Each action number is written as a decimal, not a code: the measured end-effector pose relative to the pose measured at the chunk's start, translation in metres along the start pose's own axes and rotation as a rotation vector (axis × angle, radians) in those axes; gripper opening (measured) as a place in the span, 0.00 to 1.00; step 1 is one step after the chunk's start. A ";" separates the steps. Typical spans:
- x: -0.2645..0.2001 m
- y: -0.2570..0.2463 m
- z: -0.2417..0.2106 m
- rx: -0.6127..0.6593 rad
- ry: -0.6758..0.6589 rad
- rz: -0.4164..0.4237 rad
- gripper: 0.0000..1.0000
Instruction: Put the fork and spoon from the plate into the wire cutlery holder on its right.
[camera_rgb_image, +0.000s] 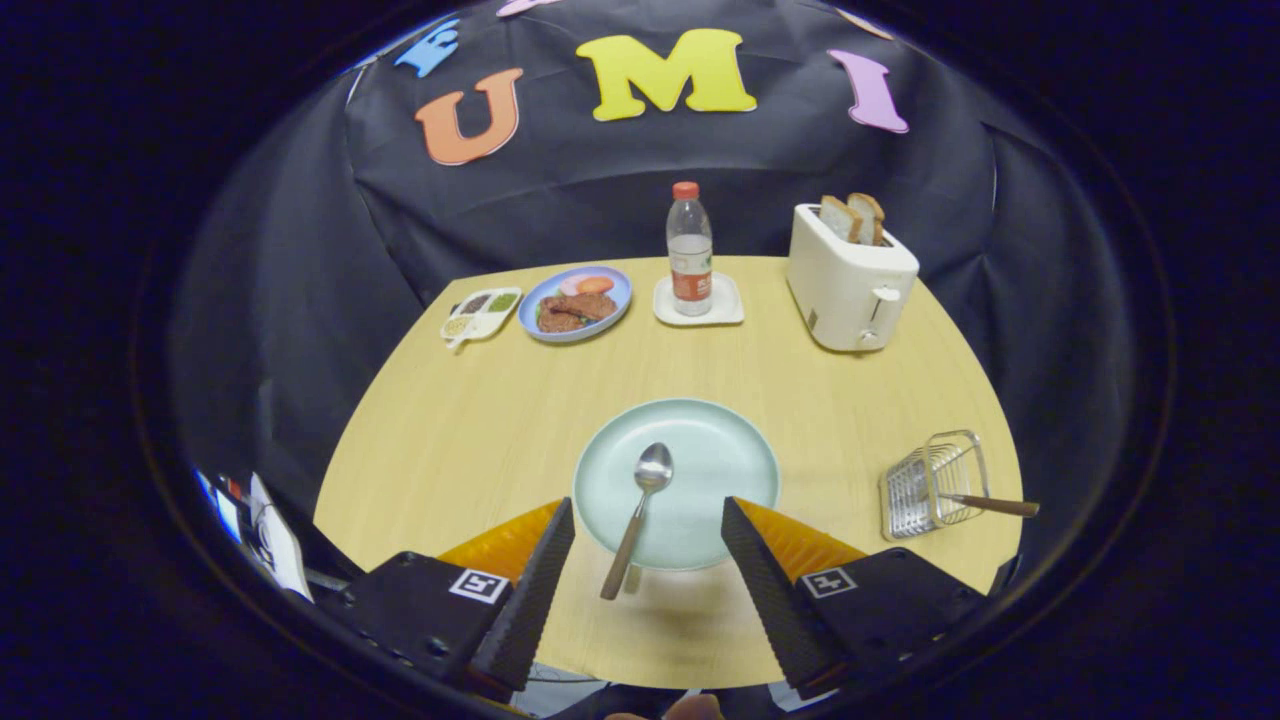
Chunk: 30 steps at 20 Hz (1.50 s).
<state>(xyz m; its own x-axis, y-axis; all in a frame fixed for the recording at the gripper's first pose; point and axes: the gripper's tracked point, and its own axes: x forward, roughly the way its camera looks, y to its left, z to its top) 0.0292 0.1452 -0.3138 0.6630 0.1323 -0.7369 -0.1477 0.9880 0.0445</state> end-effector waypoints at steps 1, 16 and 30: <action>0.010 0.003 -0.004 0.007 0.008 -0.006 0.90; 0.103 0.007 -0.057 0.055 0.156 -0.101 0.79; 0.106 -0.003 -0.074 0.104 0.269 -0.102 0.00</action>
<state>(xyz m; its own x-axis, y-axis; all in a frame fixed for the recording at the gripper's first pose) 0.0461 0.1500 -0.4419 0.4501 0.0203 -0.8927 -0.0056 0.9998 0.0199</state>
